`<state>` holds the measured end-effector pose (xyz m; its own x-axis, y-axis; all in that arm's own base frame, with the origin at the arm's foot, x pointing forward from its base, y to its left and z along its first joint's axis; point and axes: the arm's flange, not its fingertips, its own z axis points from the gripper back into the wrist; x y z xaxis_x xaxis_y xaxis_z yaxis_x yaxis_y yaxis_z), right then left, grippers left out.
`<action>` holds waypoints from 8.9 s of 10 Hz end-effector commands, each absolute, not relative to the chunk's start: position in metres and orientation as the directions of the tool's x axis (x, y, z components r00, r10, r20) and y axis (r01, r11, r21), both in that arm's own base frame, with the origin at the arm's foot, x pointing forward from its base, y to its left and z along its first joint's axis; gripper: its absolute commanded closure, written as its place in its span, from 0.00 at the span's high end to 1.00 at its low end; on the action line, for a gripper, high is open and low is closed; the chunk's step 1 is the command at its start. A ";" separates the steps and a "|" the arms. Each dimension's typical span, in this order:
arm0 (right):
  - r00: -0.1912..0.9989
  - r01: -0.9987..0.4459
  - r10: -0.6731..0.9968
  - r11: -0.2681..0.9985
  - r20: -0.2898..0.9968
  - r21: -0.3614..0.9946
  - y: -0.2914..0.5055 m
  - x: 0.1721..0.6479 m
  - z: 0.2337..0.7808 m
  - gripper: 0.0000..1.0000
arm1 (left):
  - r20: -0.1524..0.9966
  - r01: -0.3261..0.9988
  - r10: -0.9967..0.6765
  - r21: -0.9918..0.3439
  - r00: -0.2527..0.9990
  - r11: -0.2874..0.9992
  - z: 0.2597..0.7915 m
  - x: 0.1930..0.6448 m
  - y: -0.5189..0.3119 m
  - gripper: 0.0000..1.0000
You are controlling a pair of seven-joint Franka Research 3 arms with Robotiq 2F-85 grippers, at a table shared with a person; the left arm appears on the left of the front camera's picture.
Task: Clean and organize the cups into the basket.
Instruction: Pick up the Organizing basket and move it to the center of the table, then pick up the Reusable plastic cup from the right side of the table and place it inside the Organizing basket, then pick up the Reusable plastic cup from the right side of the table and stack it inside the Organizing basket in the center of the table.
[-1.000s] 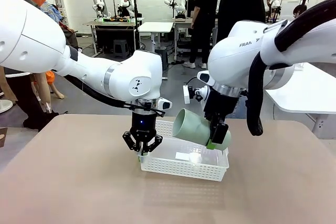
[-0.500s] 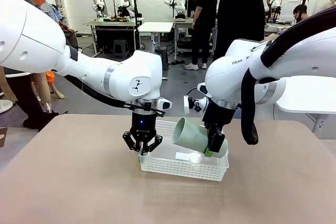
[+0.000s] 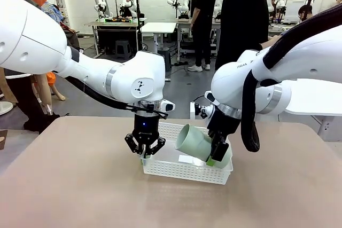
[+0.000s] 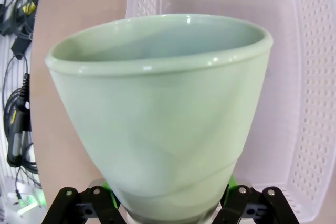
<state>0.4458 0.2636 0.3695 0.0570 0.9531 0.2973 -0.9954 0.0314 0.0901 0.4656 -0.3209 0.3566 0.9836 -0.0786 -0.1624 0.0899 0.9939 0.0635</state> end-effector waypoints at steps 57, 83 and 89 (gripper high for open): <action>0.115 -0.991 0.359 0.104 0.926 0.083 -0.107 0.447 0.287 1.00 | -0.169 0.093 -0.080 0.070 0.982 0.993 0.354 0.466 -0.317 0.00; 0.155 -0.977 0.269 -0.103 0.951 0.189 0.002 0.450 0.335 0.00 | -0.169 0.093 -0.080 0.070 0.982 0.993 0.354 0.466 -0.317 0.00; 0.160 -0.981 0.310 -0.059 0.937 0.187 0.007 0.416 0.474 0.00 | -0.169 0.093 -0.080 0.070 0.982 0.993 0.354 0.466 -0.317 0.00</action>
